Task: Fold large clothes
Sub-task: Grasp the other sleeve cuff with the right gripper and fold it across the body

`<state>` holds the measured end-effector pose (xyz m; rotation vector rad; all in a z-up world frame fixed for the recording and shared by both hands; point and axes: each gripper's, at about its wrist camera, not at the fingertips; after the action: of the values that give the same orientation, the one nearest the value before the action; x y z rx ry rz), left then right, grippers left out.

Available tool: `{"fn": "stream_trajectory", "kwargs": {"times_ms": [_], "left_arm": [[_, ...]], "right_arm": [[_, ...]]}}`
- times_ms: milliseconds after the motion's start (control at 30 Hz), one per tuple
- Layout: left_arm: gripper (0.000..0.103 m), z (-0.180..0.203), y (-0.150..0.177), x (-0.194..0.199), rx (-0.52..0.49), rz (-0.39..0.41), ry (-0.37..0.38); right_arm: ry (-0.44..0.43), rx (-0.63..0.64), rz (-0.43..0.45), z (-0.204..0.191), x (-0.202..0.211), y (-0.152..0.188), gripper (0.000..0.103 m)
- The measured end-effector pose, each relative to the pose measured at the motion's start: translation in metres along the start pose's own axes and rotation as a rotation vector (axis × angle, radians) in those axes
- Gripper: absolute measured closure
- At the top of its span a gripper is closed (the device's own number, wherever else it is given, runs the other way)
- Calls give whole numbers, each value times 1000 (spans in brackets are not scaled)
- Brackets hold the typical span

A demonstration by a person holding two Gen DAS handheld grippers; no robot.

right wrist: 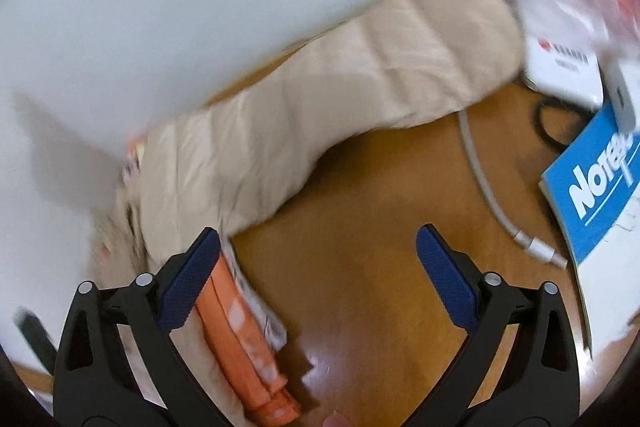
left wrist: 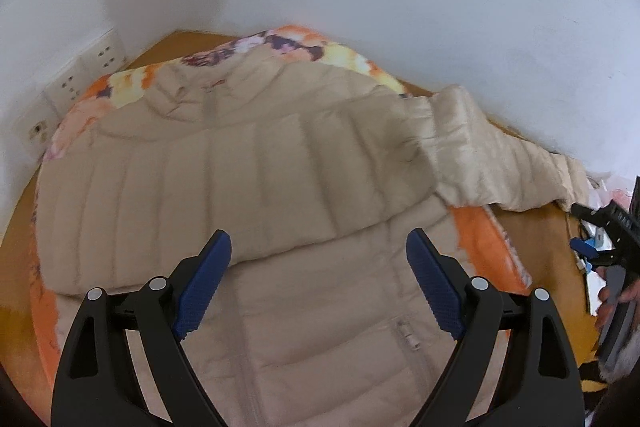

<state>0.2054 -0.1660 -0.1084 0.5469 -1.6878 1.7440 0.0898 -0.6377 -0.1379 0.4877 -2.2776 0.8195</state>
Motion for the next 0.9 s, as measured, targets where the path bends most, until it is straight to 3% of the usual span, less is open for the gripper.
{"fn": "stream_trajectory", "kwargs": {"times_ms": [33,100,333,500,567,600,667,700,900], "left_arm": [[17,-6,1,0,8,-3,-13],[17,-16,3,0,24,-11,-34],[17,-37,6,1,49,-16,-82],[17,-45,4,5,54,-9,-103],[17,-50,4,5,59,-10,-114],[17,-53,5,4,61,-13,-117],[17,-58,7,3,74,-20,-126],[17,-59,8,2,80,-24,-127],[17,-63,10,3,96,-24,-129]], "right_arm": [[-14,-33,1,8,-2,-3,19],[-28,-80,6,19,-9,-9,24],[-117,-199,60,29,-34,-27,24],[-168,-356,140,45,-43,-45,26],[-184,-407,161,50,-46,-48,33],[-192,-424,167,51,-47,-49,43],[-211,-441,171,51,-51,-49,71],[-208,-431,173,51,-50,-50,97],[-229,-265,225,23,-35,-45,98]]}}
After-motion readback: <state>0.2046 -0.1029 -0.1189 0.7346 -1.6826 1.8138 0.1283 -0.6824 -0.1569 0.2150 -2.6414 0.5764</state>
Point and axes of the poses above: each gripper's, at about its wrist camera, not at the fingertips, and x roughly against the way its jaws point, z to its right, y to its underside, and after that the axes turned 12 degrees about z, right-handed
